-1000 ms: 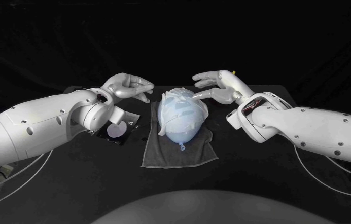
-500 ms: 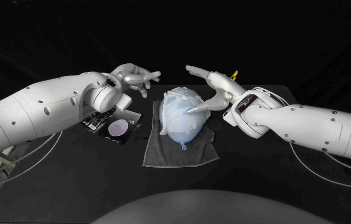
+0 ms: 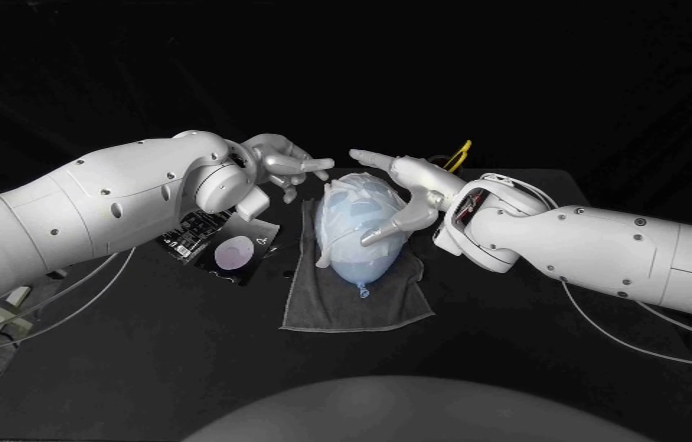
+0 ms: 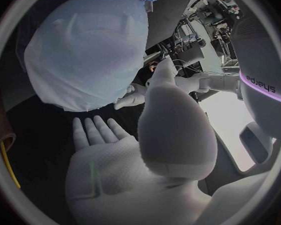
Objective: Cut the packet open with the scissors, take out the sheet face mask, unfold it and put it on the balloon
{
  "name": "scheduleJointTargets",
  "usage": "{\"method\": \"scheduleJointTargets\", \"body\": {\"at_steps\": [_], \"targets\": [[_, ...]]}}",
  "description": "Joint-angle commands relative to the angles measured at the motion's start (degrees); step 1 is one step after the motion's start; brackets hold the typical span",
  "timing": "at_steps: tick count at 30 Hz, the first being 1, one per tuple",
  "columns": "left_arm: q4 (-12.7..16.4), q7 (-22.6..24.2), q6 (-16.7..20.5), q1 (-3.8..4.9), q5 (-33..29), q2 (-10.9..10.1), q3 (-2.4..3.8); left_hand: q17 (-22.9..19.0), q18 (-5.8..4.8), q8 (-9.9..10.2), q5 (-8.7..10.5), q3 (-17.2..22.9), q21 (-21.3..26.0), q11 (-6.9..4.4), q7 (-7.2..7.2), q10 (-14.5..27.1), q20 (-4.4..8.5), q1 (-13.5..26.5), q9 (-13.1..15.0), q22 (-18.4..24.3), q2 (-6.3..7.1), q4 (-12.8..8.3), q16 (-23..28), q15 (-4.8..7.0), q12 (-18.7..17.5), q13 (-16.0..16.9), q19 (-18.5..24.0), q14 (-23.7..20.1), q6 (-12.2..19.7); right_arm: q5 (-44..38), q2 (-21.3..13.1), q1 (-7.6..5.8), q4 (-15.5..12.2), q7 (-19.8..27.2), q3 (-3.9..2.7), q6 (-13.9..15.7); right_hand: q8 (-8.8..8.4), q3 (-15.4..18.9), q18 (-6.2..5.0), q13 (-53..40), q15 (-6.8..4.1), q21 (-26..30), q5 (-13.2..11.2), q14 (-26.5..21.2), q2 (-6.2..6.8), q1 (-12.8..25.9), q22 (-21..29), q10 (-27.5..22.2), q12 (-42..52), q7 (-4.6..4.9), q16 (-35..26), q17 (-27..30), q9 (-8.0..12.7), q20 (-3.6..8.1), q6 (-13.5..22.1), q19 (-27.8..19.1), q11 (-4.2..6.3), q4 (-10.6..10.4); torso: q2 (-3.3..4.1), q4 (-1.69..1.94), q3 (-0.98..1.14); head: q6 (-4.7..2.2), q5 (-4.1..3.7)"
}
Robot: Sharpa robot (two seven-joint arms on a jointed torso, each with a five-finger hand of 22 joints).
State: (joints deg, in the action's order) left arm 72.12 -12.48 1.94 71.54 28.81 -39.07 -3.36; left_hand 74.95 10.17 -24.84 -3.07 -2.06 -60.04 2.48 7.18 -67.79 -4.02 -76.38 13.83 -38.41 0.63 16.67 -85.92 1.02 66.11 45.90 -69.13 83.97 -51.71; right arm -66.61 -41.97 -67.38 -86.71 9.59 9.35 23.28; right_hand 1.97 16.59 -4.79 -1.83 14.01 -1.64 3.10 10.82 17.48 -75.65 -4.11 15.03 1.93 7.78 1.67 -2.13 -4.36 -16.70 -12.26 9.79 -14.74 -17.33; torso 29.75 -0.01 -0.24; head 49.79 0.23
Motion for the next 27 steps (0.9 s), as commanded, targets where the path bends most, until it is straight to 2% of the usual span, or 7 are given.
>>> {"method": "scheduleJointTargets", "body": {"at_steps": [1,14,27], "targets": [[-0.11,-2.66,-3.8,0.15,1.7,0.45,0.01,3.53,-1.0,-0.2,0.31,-0.37,-0.46,0.18,0.11,0.48,-0.03,-1.27,0.1,-0.32,0.13,-0.03,-0.38,0.23,0.43,0.33,0.37,2.79,0.11,-0.42,0.37,-0.04,0.38,-1.72,-0.04,-3.99,-0.25,0.21,0.82,0.07,0.2,-0.01,0.36,-0.22,-0.04,0.6,0.09,-0.39,-0.21,8.37,-0.21,0.1,0.05,-0.13,0.39,-0.33,-0.02,-0.04,0.02,0.0,-0.06,-0.15,0.03],[0.39,-4.01,-3.34,0.16,2.78,0.33,0.0,3.74,-1.03,-0.37,0.32,-1.11,-1.12,0.24,0.15,0.1,-0.12,-1.97,0.33,-0.93,0.47,0.05,-0.47,0.16,1.3,1.71,0.66,2.85,0.03,-0.49,0.99,0.09,1.27,-2.8,-0.02,-4.17,-0.14,-0.09,0.77,0.06,0.6,-0.07,0.42,-0.22,-0.26,0.54,0.06,-0.47,-0.2,8.95,-0.16,0.1,-0.05,-0.15,0.2,-0.25,-0.33,-0.02,0.1,0.0,-0.06,-0.06,-0.03],[0.57,-4.73,-2.05,0.16,3.89,0.05,0.0,3.94,-1.03,-1.03,0.33,-2.1,-1.77,0.17,0.03,-0.11,-0.15,-2.71,0.81,-1.47,0.82,0.02,-0.56,0.18,2.07,2.8,1.0,2.89,-0.31,-2.87,1.48,0.64,1.85,-4.55,0.06,-6.15,0.13,-0.67,0.92,0.06,0.65,-0.14,0.43,-0.38,-0.72,-0.8,0.04,-0.67,-0.2,9.08,-0.15,0.12,-0.33,-0.17,-0.49,-0.2,-0.34,-0.01,0.07,0.04,-0.05,0.18,-0.12]]}}
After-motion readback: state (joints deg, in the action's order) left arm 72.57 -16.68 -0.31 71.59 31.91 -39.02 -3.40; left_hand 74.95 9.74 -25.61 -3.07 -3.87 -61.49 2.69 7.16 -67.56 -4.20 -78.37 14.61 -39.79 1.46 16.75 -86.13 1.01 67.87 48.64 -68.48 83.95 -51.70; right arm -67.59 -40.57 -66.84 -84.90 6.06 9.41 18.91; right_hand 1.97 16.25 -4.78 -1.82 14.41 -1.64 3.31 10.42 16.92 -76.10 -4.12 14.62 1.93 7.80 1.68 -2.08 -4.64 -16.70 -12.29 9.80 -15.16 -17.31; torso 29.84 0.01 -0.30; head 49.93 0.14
